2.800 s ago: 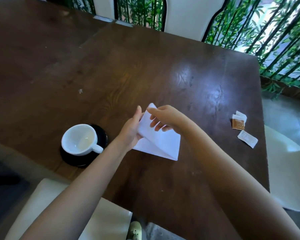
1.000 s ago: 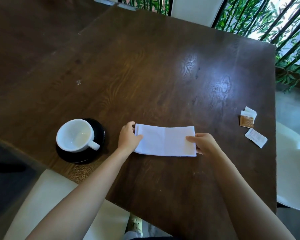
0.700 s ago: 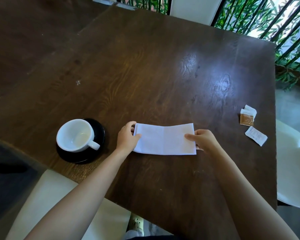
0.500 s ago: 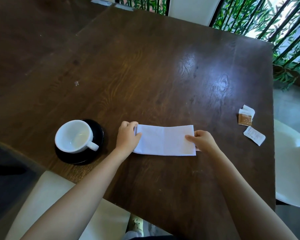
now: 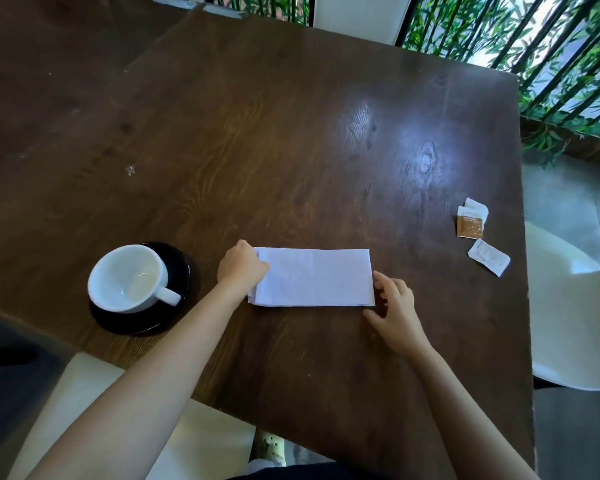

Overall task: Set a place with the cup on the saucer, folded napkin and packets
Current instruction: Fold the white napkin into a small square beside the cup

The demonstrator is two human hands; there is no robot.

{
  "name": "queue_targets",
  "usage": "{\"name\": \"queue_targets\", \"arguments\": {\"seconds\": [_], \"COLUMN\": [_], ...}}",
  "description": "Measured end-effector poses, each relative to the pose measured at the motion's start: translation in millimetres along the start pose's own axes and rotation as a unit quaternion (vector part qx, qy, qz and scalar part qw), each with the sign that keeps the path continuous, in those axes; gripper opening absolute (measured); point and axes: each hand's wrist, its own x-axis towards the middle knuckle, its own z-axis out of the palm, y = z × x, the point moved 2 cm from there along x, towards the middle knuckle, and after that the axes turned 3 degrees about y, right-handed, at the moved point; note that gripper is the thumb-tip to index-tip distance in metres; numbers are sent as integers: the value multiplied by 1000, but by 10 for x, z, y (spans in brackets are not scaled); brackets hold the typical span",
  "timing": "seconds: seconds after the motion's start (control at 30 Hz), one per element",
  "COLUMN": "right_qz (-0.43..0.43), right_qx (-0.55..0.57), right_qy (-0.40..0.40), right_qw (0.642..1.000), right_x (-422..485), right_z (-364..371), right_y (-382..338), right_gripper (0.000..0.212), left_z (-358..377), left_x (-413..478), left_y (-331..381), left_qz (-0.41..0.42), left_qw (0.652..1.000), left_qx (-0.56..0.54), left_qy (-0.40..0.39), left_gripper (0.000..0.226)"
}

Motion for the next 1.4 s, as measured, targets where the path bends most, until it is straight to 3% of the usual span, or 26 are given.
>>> {"name": "queue_targets", "arguments": {"seconds": [0.1,0.27,0.43,0.87,1.4], "right_qz": [-6,-17,-22,3,-2], "right_qx": [11,10,1,6,35], "right_qy": [52,84,115,137,161], "right_qw": [999,996,993,990,986], "right_x": [0,-34,-41,-20,-9], "right_z": [11,53,105,212,261], "right_y": [-30,-18,-49,-119,-204], "right_gripper": [46,40,39,35,27], "left_z": [14,36,59,34,64], "left_x": [27,39,-22,-65,-145], "left_y": [-11,-41,-31,-137,-272], "left_qz": [-41,-99,-76,-8,-8], "left_qw": [998,985,984,986,975], "left_qx": [-48,-139,-154,-162,-212], "left_qy": [-30,-38,-47,32,72], "left_gripper": [22,17,17,22,28]}}
